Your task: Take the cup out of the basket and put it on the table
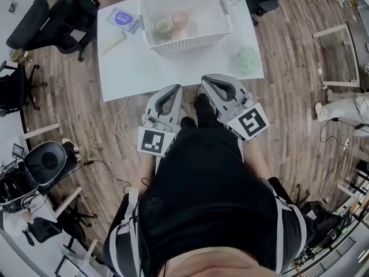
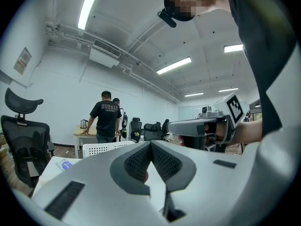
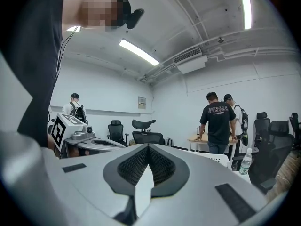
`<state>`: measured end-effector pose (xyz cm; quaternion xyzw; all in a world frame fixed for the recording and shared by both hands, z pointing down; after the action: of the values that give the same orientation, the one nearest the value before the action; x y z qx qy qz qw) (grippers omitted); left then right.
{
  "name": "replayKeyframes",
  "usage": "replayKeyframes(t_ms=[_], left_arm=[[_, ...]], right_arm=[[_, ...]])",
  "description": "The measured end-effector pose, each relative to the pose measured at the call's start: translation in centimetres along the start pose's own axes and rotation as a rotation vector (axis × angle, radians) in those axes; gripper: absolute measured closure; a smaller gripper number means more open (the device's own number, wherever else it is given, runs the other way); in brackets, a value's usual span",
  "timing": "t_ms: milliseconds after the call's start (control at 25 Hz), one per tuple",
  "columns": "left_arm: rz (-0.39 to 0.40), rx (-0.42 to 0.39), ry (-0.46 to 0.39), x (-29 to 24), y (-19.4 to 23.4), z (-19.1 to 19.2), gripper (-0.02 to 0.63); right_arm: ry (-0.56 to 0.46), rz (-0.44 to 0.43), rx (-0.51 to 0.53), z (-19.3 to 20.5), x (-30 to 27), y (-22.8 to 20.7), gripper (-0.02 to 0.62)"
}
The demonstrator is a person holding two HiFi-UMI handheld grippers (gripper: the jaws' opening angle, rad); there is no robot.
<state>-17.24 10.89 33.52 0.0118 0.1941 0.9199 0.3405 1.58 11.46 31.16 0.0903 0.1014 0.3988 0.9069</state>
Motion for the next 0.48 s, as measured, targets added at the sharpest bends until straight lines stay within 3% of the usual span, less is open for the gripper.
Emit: replayKeyframes(t_ms=[480], left_arm=[[-0.035,-0.01,0.005,-4.2,0.8,-1.4,0.588]], right_arm=[[-0.016,-0.043,-0.015,1.6,-1.9,-3.9,0.577]])
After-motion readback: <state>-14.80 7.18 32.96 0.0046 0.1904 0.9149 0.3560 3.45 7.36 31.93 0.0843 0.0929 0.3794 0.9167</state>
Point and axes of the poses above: the fingertips, and each gripper's own axes: x backward along the fingers, y to its left, z out of its underside, the point moved 9 cm from there along x, backward along the fingers, and after that the axes turned 15 degrees about x, right-handed, at the moved point
